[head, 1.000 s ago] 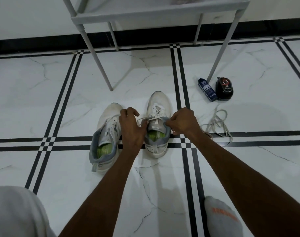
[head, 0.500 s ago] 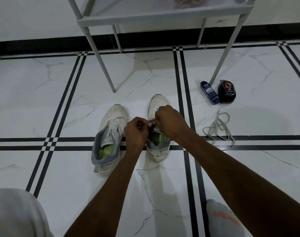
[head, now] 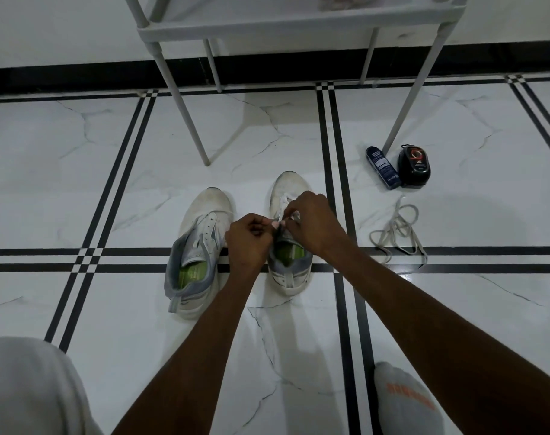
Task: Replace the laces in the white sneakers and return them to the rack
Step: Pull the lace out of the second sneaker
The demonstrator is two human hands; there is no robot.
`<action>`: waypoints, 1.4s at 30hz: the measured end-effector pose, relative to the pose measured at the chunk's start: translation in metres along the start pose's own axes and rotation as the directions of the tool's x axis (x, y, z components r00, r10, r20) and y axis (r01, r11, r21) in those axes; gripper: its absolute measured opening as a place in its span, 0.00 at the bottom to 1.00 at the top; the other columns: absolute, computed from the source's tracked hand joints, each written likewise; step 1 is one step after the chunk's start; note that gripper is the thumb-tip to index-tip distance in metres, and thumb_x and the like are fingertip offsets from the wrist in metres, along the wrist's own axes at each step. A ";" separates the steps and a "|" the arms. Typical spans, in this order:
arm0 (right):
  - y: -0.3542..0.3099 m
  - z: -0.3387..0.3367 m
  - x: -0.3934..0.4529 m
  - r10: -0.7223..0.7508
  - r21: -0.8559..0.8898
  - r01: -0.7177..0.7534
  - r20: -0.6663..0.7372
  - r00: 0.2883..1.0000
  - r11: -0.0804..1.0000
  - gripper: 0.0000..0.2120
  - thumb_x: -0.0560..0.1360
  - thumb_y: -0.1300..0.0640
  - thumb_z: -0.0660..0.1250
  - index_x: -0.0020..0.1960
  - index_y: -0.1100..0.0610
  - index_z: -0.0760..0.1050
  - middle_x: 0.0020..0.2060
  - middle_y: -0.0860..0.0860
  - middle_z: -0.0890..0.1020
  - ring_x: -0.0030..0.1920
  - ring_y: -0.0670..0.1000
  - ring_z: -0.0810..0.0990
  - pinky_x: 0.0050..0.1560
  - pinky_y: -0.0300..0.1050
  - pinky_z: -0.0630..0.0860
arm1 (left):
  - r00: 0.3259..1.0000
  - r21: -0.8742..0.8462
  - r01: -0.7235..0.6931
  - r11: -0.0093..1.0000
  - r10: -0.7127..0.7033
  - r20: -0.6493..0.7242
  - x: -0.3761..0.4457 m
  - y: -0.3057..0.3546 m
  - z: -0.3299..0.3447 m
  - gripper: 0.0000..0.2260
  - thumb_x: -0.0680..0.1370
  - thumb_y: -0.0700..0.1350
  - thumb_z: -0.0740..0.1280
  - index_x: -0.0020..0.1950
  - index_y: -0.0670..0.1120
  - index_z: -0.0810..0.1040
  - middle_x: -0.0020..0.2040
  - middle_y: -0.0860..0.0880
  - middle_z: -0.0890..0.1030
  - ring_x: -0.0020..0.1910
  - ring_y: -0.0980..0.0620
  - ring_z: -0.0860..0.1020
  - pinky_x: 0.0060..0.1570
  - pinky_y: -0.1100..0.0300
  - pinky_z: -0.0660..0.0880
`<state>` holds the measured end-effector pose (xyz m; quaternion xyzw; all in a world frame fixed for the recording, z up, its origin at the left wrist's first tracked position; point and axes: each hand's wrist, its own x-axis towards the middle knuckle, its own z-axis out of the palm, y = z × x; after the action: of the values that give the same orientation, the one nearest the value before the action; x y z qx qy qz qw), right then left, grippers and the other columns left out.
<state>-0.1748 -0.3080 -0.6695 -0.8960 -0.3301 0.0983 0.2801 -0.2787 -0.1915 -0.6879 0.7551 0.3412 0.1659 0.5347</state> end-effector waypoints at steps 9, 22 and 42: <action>-0.020 0.000 -0.011 0.058 0.229 -0.032 -0.109 0.992 0.973 0.06 0.74 0.60 0.72 0.44 0.60 0.87 0.40 0.54 0.85 0.41 0.50 0.81 0.44 0.34 0.74 | 0.990 -0.059 0.130 0.990 -0.125 0.071 -0.004 0.006 -0.005 0.12 0.69 0.56 0.73 0.43 0.49 0.83 0.39 0.48 0.85 0.41 0.46 0.85 0.40 0.40 0.83; 0.038 -0.042 0.009 0.389 0.249 -0.342 -0.174 0.904 0.906 0.11 0.73 0.57 0.73 0.52 0.63 0.82 0.50 0.57 0.84 0.51 0.51 0.80 0.61 0.44 0.74 | 0.997 0.002 0.082 0.997 -0.082 -0.005 -0.005 0.000 -0.007 0.05 0.74 0.46 0.76 0.42 0.46 0.82 0.38 0.49 0.84 0.40 0.49 0.84 0.38 0.43 0.83; 0.052 -0.083 0.017 0.421 0.073 -0.415 -0.203 0.884 0.907 0.16 0.75 0.54 0.72 0.53 0.68 0.81 0.53 0.63 0.82 0.57 0.60 0.80 0.54 0.35 0.68 | 0.998 0.102 0.017 0.995 -0.011 -0.056 -0.004 -0.008 -0.015 0.05 0.75 0.44 0.74 0.41 0.46 0.80 0.36 0.54 0.81 0.37 0.59 0.80 0.36 0.54 0.81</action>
<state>-0.1042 -0.3661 -0.6301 -0.9473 -0.0962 0.0639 0.2987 -0.2936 -0.1822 -0.6890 0.7743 0.3692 0.1654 0.4866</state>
